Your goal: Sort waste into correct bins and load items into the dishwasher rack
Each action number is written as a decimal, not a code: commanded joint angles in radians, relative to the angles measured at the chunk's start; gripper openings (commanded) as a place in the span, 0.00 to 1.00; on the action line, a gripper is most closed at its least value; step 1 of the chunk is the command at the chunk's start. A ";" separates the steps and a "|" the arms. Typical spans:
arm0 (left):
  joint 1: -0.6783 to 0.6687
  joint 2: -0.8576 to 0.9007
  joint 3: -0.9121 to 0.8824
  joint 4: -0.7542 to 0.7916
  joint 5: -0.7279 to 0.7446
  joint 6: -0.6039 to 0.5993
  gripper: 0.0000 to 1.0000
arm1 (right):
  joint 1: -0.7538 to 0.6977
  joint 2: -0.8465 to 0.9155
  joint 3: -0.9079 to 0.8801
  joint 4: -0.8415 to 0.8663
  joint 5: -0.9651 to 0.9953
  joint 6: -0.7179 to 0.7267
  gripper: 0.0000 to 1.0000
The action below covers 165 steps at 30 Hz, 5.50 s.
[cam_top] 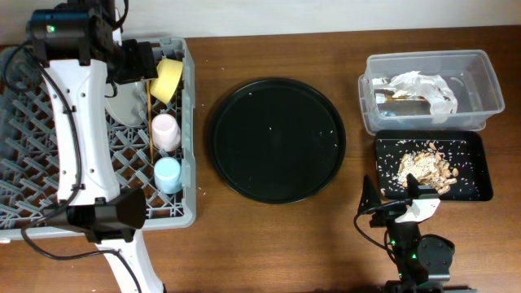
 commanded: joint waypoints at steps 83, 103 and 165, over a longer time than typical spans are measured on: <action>-0.004 -2.043 -2.654 1.622 -0.013 0.087 0.99 | -0.006 -0.010 -0.005 -0.003 -0.020 -0.007 0.98; 0.054 -2.123 -2.654 1.603 0.147 0.222 0.99 | -0.006 -0.010 -0.005 -0.003 -0.020 -0.007 0.98; 0.055 -2.123 -2.654 1.603 0.147 0.221 0.99 | -0.006 -0.010 -0.005 -0.003 -0.020 -0.007 0.98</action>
